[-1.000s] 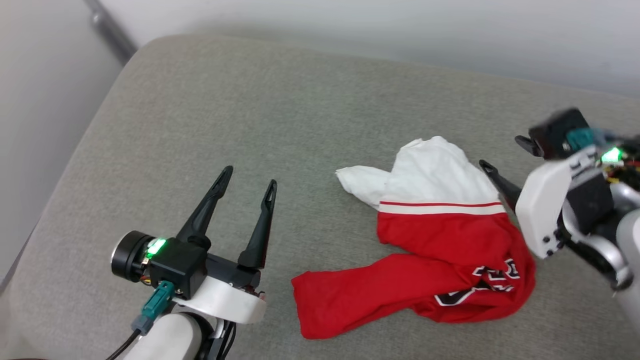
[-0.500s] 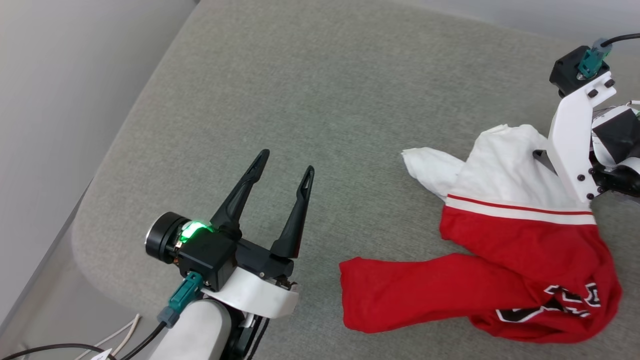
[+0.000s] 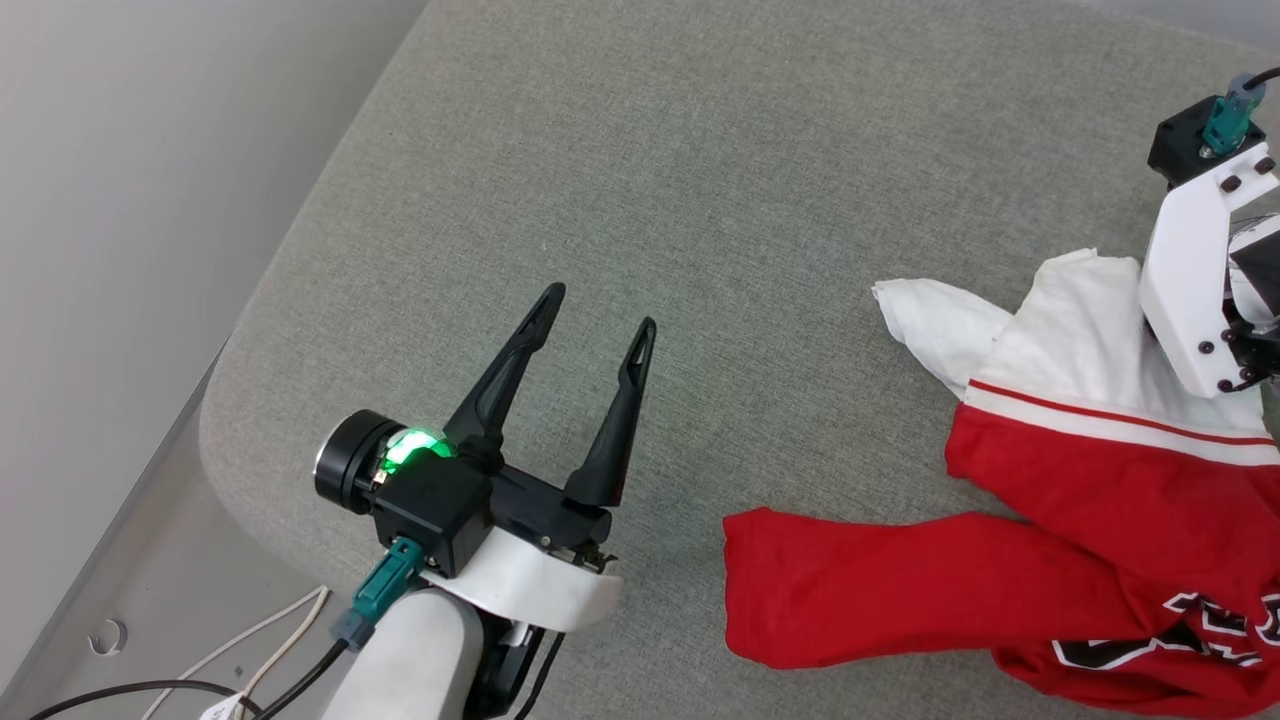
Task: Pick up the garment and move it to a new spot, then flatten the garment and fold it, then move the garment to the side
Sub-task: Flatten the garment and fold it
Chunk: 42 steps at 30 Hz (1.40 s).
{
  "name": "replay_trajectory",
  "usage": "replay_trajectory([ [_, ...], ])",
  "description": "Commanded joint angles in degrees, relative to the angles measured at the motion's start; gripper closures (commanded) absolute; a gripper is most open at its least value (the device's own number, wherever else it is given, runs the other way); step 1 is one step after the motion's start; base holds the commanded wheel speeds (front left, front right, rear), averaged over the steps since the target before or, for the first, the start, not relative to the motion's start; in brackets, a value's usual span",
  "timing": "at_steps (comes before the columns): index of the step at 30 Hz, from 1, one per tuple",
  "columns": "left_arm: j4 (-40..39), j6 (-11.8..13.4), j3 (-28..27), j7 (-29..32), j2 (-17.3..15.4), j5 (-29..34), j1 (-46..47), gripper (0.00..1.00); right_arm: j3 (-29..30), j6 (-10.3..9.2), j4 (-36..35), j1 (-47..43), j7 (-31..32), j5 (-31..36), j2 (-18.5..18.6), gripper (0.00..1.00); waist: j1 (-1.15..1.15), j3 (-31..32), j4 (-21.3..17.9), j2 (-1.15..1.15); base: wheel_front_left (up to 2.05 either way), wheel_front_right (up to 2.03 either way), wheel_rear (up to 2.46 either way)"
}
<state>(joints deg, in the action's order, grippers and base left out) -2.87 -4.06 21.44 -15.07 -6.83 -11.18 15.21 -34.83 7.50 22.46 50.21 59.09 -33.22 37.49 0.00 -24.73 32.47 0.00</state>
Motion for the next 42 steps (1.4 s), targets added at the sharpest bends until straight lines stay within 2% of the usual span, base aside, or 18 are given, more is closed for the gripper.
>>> replay_trajectory([
  [1,0.11,-0.44,-0.75,-0.15,0.34,0.52,-0.36,0.00,-2.61,-0.03,2.89,-4.90,1.56,-0.39,0.73,1.00,0.00,-0.15,-0.10,0.00,0.00,0.00,0.00],
  [4,0.46,-0.97,-1.64,-0.15,0.70,1.13,-0.52,0.00,-2.26,-0.03,3.13,-5.38,0.40,-0.94,1.36,1.00,0.00,0.12,-0.56,0.00,0.00,0.00,0.00],
  [10,1.34,-1.69,-2.97,-0.15,0.86,2.33,-0.84,0.00,0.55,-0.04,3.18,-3.67,-5.17,-1.66,-0.10,1.00,0.00,2.69,-2.72,0.00,0.00,0.00,0.00],
  [13,1.97,-1.87,-3.93,-0.15,0.37,2.80,-1.48,0.00,2.49,-0.03,2.65,-2.70,-8.81,-2.57,-1.18,1.00,0.00,4.97,-4.56,0.00,0.00,0.00,0.00],
  [18,2.21,-1.89,-5.88,-0.15,-0.93,3.29,-3.38,0.00,5.31,-0.03,1.08,-4.59,-12.85,-4.78,-0.88,1.00,0.00,8.92,-8.88,0.00,0.00,0.00,0.00],
  [27,1.95,-1.92,-8.43,-0.15,-2.71,3.66,-6.53,0.00,10.80,-0.02,-2.80,-11.51,-17.01,-7.05,1.60,1.00,0.00,13.51,-16.05,0.00,0.00,0.00,0.00],
  [33,1.61,-2.03,-9.15,-0.15,-2.94,3.53,-7.87,0.00,12.98,-0.02,-5.79,-15.07,-17.20,-7.79,0.02,1.00,0.00,14.39,-18.23,0.00,0.00,0.00,0.00],
  [34,1.59,-2.11,-9.03,-0.15,-2.92,3.52,-7.95,0.00,13.30,-0.02,-6.15,-14.97,-16.92,-7.46,-0.36,0.96,0.00,14.33,-18.16,0.00,0.00,0.00,0.00],
  [35,1.59,-2.21,-8.83,-0.15,-2.87,3.55,-7.90,0.00,13.36,-0.02,-6.57,-14.74,-16.73,-7.04,-0.80,0.25,0.00,14.21,-17.99,0.00,0.00,0.00,0.00],
  [36,1.59,-2.21,-8.83,-0.15,-2.87,3.55,-7.90,0.00,13.36,-0.02,-6.57,-14.74,-16.73,-7.04,-0.80,0.25,0.00,14.21,-17.99,0.00,0.00,0.00,0.00],
  [37,1.57,-2.28,-8.58,-0.15,-2.80,3.60,-7.79,0.00,13.34,-0.02,-6.71,-14.51,-16.09,-6.80,-1.33,0.00,0.00,14.07,-17.73,0.00,0.00,0.00,0.00],
  [42,1.57,-2.52,-7.24,-0.15,-2.21,3.53,-6.76,0.00,12.27,-0.02,-8.00,-12.33,-13.08,-5.79,-2.86,0.00,0.00,12.48,-15.28,0.00,0.00,0.00,0.00],
])
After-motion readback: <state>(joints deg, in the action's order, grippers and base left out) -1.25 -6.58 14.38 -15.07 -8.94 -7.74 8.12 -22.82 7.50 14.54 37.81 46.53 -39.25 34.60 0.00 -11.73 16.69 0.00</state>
